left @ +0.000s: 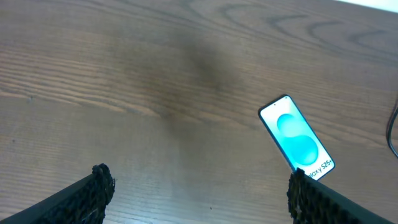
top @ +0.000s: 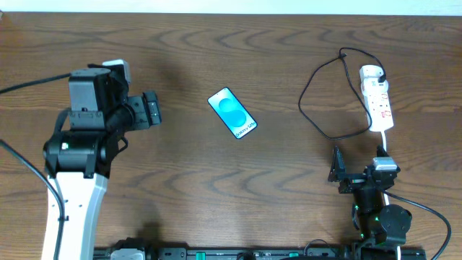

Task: Plug charger to phone and switch on socket
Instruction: 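Raise the left arm and move its gripper toward the phone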

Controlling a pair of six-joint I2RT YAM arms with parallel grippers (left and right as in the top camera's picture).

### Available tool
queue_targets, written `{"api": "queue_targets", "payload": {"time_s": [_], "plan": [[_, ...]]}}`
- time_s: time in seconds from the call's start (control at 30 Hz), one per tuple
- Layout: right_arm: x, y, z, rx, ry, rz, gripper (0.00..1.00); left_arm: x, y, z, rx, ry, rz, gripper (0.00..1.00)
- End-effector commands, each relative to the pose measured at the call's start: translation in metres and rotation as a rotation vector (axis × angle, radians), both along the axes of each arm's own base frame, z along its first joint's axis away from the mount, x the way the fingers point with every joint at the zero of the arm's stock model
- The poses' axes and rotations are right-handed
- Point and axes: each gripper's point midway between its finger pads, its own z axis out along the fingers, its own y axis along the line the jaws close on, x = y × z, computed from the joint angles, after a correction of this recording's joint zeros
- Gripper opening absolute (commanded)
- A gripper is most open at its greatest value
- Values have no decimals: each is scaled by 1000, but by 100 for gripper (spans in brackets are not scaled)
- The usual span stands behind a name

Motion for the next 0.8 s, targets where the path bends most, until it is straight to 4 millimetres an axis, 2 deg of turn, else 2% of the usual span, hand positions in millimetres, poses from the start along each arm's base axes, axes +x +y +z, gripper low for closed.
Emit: {"api": "queue_targets", "payload": {"time_s": [0.0,0.2,0.3,0.53,0.77], "plan": [[0,-2,-1,-19,-1,-9,99,6,-3,5,-12,7,-7,91],[0,-2,-1,-19,-1,-9,99,10,-3,0,-9,24,-8,91],[0,-2,0,-19,-2,-9,99,12,-8,1,45,20,-14,91],[0,-2,0,-19,-2,-10,99,20,-39,-1,151,-4,-91,91],[0,-2,0,-19,-2,-10,99,31,-61,-11,124,2,-149,91]]}}
